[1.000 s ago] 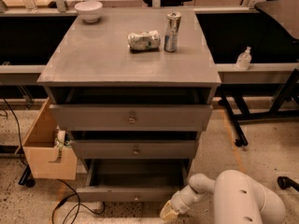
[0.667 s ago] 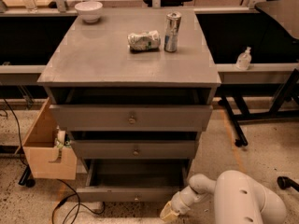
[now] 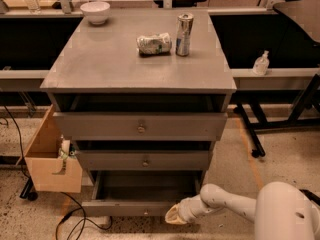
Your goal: Close bottom drawer
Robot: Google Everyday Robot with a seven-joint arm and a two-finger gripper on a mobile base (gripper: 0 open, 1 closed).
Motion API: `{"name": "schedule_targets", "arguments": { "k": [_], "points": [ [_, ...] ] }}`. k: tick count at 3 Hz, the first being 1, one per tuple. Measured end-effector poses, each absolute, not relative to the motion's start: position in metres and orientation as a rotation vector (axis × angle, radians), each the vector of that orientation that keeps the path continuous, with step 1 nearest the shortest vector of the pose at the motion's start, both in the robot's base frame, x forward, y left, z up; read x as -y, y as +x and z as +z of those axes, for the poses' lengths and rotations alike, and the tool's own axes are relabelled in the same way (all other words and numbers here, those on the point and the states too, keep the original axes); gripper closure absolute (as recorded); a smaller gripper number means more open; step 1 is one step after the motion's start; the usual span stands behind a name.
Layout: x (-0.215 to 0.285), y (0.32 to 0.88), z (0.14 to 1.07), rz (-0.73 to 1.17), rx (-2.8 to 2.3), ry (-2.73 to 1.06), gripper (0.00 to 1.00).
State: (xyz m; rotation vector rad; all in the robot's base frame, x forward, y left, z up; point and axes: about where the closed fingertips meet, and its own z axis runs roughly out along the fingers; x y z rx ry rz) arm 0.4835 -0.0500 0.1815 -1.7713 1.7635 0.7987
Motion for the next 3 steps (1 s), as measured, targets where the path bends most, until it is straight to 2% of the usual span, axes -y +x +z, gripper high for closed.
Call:
{"name": "schedule_targets", "arguments": {
  "k": [1,2,3],
  "points": [
    [0.038,0.494,0.209,0.714,-1.674,-1.792,1.00],
    [0.026,0.520,0.198,0.710,-1.631,-1.833,1.00],
    [0.026,0.520,0.198,0.710,-1.631,-1.833,1.00]
  ]
}}
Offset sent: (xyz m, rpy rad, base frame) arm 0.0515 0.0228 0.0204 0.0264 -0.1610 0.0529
